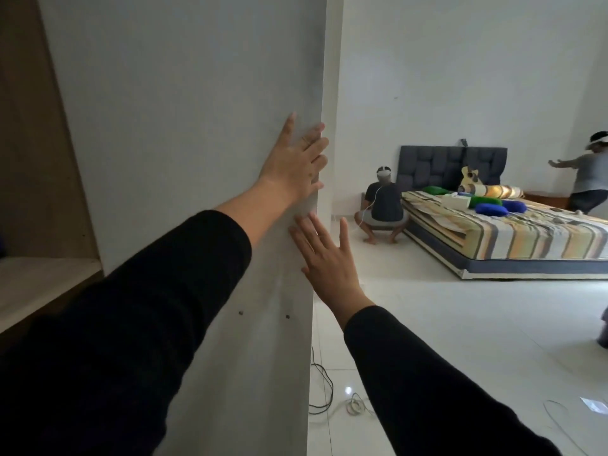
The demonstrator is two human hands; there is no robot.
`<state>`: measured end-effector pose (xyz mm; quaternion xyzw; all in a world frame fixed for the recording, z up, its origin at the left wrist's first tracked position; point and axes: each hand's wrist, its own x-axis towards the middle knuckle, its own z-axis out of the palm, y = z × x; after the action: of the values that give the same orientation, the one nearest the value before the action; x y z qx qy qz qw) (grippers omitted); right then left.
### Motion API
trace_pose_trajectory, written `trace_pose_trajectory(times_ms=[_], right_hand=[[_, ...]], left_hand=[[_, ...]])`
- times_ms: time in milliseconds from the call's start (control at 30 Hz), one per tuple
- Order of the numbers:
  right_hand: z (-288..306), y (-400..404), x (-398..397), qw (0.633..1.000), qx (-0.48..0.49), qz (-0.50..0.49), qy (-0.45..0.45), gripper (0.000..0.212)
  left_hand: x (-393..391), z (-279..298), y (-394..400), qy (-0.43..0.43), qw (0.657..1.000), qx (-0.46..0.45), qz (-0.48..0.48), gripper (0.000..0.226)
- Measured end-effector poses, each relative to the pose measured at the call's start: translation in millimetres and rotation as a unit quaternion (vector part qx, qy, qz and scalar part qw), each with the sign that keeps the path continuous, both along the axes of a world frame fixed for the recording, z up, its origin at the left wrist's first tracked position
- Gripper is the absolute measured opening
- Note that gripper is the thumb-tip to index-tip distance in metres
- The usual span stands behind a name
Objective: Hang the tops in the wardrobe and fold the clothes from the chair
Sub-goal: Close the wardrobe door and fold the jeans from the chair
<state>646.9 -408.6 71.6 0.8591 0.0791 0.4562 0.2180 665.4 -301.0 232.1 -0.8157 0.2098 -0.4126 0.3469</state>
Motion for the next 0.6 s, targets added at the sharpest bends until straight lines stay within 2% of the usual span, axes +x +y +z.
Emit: trace_pose_trajectory(times_ms=[133,267,467,600], right_hand=[[-1.7,-6.0,30.1,1.0,0.0,0.0,0.005,0.088],[-0.6,-7.8,52.9,1.0,0.011,-0.009,0.017,0.078],[2.1,-4.6,86.4,0.999,0.031,-0.001,0.031,0.072],[1.7,-4.2,106.2,0.996,0.025,0.012,0.079,0.071]], left_hand=[[38.2,-5.3,2.1,0.001,0.999,-0.02,-0.027,0.058],[64.7,-9.2,0.8,0.013,0.999,-0.017,-0.03,0.057],[93.7,-9.9,-1.0,0.027,0.999,-0.022,-0.008,0.054],[107.0,-14.6,-5.3,0.047,0.998,-0.021,0.028,0.054]])
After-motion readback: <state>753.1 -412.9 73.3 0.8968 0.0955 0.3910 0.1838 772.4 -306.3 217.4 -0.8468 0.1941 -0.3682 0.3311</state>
